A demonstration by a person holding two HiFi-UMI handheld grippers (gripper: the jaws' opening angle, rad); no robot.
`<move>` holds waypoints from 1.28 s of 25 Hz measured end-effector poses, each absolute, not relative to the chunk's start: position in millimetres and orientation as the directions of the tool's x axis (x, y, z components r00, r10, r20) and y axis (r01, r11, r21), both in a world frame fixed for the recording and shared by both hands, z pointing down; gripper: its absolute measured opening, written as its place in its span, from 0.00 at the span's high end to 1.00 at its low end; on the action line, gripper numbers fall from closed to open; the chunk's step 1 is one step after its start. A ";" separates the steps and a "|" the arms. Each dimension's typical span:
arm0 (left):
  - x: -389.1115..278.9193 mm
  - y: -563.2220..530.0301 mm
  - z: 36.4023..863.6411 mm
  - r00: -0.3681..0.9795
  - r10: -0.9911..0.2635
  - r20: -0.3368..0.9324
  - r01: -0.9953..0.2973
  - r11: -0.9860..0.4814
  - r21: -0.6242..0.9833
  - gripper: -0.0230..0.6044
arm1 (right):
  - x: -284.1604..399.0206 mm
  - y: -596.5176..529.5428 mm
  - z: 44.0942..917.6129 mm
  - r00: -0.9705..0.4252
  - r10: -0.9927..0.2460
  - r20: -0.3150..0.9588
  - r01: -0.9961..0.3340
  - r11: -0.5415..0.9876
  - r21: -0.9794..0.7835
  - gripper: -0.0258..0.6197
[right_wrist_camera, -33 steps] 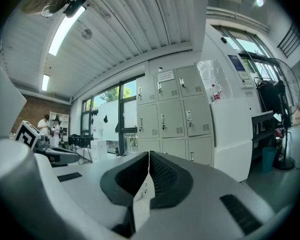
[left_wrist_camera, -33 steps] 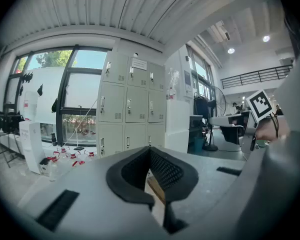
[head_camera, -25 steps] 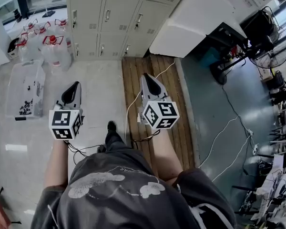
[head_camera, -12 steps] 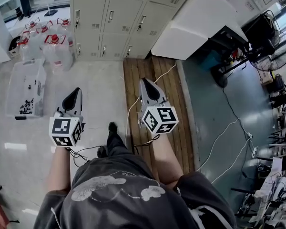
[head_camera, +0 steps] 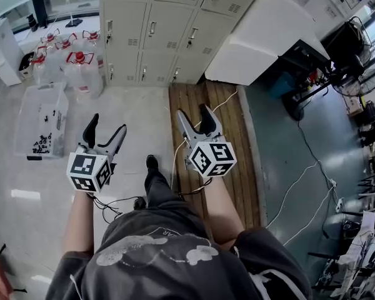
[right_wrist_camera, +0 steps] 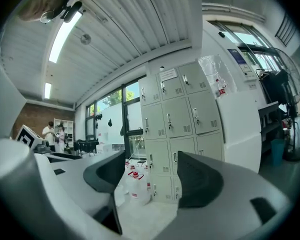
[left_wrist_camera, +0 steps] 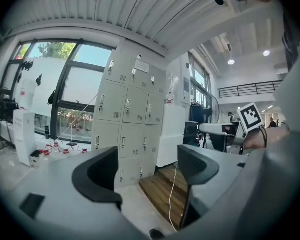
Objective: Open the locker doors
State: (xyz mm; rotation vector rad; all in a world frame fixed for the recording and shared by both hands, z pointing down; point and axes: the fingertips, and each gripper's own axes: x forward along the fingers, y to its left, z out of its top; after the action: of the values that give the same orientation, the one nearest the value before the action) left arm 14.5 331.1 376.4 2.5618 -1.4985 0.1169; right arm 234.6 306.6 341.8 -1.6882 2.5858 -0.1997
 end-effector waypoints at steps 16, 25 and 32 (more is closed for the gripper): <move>9.3 176.3 373.0 0.406 -0.901 0.153 -0.914 -0.397 0.088 0.34 | 252.4 141.3 363.8 -0.425 -0.904 0.053 -0.897 0.412 -0.159 0.46; 38.2 45.6 367.9 0.383 -0.908 0.170 -0.924 -0.372 0.091 0.34 | 273.3 -5.8 360.9 -0.471 -0.880 0.062 -0.873 0.455 -0.177 0.46; 45.0 -26.4 354.6 0.327 -0.932 0.160 -0.945 -0.320 0.066 0.34 | 277.2 -85.0 364.1 -0.527 -0.847 0.066 -0.838 0.505 -0.206 0.46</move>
State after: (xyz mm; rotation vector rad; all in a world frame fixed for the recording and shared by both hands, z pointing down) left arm 45.0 -26.4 354.6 2.4355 -1.7366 0.1383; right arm 277.2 -85.0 364.1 -1.5060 2.6879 -0.3300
